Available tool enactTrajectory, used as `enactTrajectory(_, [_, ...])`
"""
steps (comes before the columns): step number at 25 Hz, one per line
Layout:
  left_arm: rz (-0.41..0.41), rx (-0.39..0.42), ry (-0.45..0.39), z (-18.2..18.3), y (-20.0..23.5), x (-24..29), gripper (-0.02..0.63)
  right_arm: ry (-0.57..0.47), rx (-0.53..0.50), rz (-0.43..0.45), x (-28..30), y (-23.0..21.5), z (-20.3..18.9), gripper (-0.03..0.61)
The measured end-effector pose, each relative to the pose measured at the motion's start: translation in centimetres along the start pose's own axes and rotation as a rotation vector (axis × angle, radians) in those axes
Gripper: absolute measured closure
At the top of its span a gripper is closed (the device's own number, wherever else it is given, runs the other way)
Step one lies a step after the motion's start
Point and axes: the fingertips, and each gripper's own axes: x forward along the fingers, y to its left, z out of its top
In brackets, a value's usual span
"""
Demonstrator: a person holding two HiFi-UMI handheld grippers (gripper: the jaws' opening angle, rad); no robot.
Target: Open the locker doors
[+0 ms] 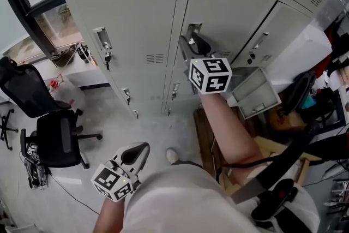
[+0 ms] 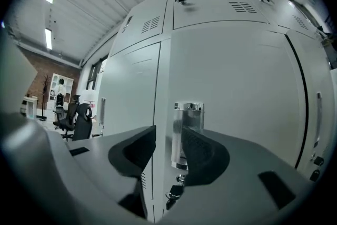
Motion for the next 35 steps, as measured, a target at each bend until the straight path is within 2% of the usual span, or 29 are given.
enactTrajectory(6, [0.022,-0.005,-0.005,0.1,0.9,-0.1,0.603,-0.001,0.023,-0.050,1.3,-0.6,-0.2,0.460])
enactTrajectory(17, [0.047,-0.005,-0.011,0.4,1.7,-1.2,0.603,0.008,0.022,-0.090,1.6,-0.5,-0.4,0.462])
enactTrajectory(35, [-0.083,0.029,0.019,-1.6,-2.5,-2.0,0.603,-0.001,0.031,-0.091,-7.1,0.3,-0.8,0.472])
